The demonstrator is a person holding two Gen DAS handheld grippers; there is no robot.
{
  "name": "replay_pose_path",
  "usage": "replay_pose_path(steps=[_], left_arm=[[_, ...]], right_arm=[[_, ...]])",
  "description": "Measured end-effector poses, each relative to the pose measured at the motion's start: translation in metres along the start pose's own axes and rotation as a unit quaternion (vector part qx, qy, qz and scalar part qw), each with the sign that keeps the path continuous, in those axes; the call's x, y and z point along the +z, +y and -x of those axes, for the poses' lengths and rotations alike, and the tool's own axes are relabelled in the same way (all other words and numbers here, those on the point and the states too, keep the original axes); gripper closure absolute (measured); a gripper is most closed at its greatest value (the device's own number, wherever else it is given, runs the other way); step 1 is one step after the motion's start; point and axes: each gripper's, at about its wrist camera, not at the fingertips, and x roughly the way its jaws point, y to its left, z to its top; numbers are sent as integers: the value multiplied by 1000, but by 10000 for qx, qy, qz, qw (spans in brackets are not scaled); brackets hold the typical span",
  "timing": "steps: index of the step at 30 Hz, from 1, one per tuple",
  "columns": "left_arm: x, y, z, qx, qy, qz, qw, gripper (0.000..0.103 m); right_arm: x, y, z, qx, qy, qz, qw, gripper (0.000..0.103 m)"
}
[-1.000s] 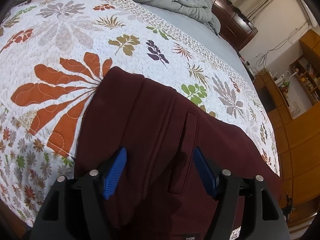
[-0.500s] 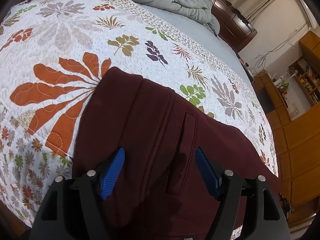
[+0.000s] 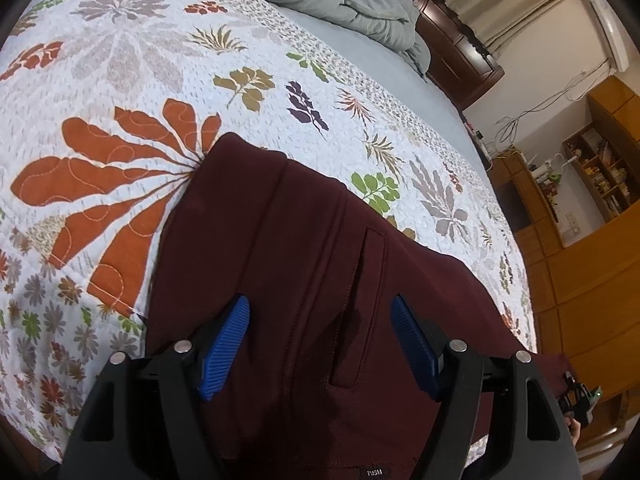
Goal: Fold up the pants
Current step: 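Grasp the trouser leg cuffs with the right tool and lift them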
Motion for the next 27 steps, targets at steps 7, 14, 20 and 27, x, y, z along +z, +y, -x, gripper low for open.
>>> replay_pose_path(steps=[7, 14, 20, 27], left_arm=[[1, 6, 3, -261, -37, 126, 9996, 29], [0, 8, 5, -455, -49, 121, 9989, 29], [-1, 10, 7, -573, -69, 151, 9982, 29], [0, 13, 8, -689, -64, 191, 9974, 29]], right_arm=[[-11, 79, 7, -388, -137, 1130, 9927, 88], [-26, 145, 4, -710, -196, 2024, 9765, 88], [-48, 197, -5, -919, -262, 2747, 9568, 88], [-74, 236, -21, -893, -195, 3310, 9392, 88]])
